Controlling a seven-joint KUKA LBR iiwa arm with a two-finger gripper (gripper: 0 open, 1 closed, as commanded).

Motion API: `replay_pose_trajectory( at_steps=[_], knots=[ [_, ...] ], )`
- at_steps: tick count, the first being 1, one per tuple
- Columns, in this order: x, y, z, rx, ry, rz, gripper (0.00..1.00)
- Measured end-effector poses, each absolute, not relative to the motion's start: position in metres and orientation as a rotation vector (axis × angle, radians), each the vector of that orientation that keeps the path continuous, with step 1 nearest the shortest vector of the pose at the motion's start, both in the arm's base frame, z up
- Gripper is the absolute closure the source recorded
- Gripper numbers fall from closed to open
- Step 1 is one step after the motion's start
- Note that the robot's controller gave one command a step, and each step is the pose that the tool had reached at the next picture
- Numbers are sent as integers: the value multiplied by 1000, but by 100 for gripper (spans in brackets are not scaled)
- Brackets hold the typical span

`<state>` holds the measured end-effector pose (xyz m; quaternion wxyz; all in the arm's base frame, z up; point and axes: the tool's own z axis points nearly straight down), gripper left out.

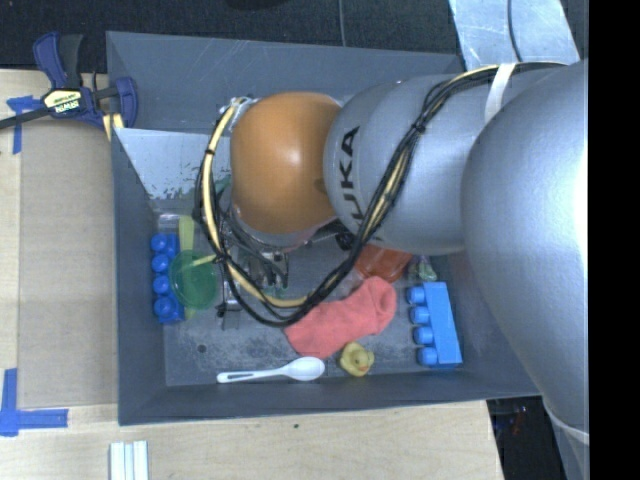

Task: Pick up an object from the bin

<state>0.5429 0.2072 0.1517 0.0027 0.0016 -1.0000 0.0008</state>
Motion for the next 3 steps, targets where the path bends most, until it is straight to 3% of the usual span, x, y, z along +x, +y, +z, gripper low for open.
replay_pose_trajectory(
  at_steps=[1,2,3],
  knots=[
    [545,206,157,1,-3144,-2,0],
    [532,138,122,20,-3144,-2,0],
    [493,118,132,220,-3140,-5,0]
  ],
)
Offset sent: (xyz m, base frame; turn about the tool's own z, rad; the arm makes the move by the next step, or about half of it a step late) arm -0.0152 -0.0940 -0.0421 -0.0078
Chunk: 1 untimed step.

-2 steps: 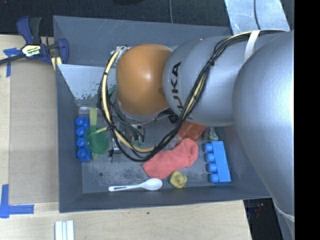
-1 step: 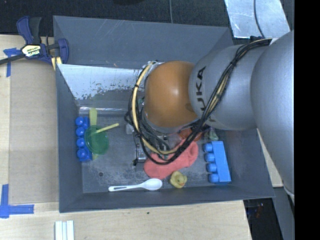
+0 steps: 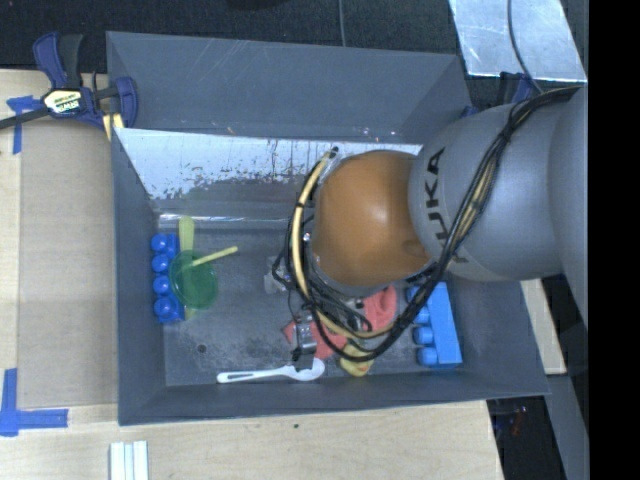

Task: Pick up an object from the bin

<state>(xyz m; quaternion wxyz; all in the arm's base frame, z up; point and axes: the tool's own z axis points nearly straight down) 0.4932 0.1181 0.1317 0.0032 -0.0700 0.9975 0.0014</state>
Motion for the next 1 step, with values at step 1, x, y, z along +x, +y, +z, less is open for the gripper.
replay_pose_trajectory(
  at_steps=[1],
  knots=[
    [492,58,126,-170,3135,2,0]
  ],
)
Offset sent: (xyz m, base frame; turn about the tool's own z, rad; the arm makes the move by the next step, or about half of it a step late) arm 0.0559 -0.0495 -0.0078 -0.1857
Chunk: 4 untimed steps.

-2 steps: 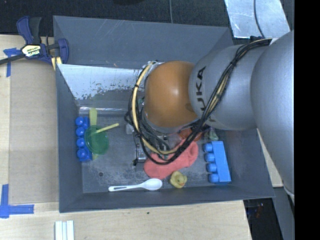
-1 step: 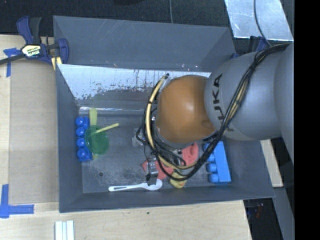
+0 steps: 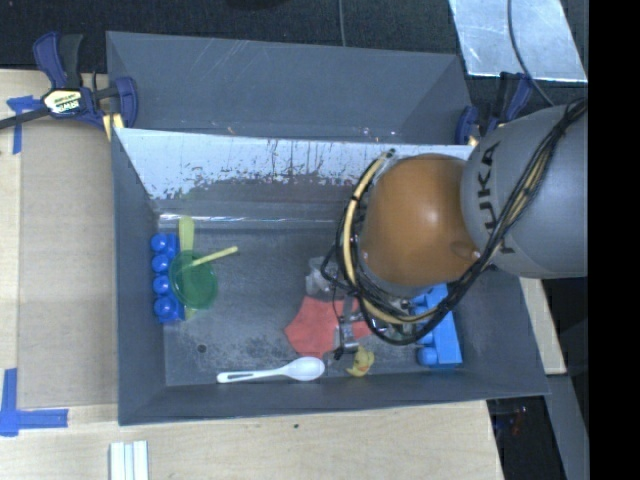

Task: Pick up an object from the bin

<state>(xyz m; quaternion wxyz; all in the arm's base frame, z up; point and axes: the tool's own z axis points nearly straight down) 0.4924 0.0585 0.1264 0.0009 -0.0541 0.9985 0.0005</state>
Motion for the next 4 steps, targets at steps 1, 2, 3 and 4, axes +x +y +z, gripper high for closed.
replay_pose_trajectory(
  at_steps=[1,2,3,4],
  knots=[
    [529,47,125,-386,3111,1,0],
    [527,39,104,-319,3120,6,0],
    [535,50,83,-647,3059,7,100],
    [535,50,84,-645,3060,7,0]
  ],
)
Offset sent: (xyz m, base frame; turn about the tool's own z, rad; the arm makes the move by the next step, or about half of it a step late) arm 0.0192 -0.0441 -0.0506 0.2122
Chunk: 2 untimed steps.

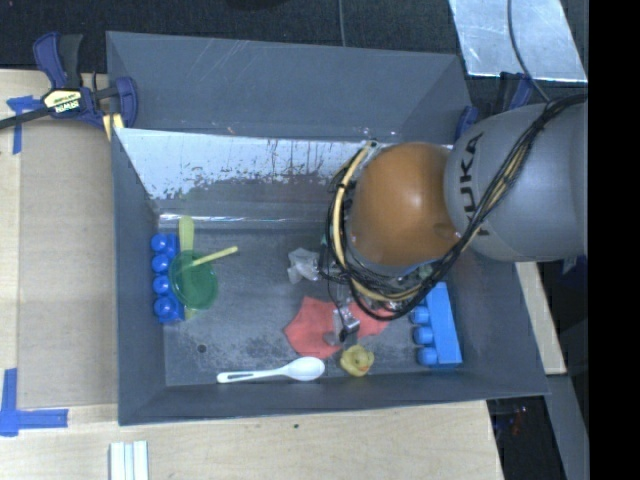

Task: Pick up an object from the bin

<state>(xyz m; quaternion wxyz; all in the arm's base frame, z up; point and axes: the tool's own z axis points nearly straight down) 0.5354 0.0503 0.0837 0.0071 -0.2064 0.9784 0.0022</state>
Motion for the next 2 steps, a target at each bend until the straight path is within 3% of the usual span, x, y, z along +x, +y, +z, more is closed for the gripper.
replay_pose_trajectory(
  at_steps=[1,2],
  knots=[
    [535,50,84,-645,3061,7,100],
    [535,50,84,-644,3062,7,0]
  ],
)
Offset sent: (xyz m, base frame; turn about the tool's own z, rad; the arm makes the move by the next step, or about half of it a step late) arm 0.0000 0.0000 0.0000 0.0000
